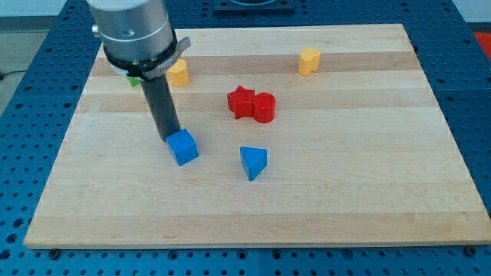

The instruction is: Keep your hand to the left of the green circle

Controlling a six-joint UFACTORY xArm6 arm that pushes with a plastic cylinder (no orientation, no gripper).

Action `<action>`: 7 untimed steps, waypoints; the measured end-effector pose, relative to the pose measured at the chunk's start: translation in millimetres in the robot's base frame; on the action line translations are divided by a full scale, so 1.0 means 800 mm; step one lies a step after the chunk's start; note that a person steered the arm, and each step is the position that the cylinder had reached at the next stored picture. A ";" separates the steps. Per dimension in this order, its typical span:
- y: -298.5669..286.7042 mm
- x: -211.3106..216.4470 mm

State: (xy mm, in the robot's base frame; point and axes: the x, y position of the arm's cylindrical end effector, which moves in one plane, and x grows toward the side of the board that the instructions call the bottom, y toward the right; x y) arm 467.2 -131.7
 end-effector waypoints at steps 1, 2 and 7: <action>0.031 0.027; 0.013 0.029; -0.208 -0.129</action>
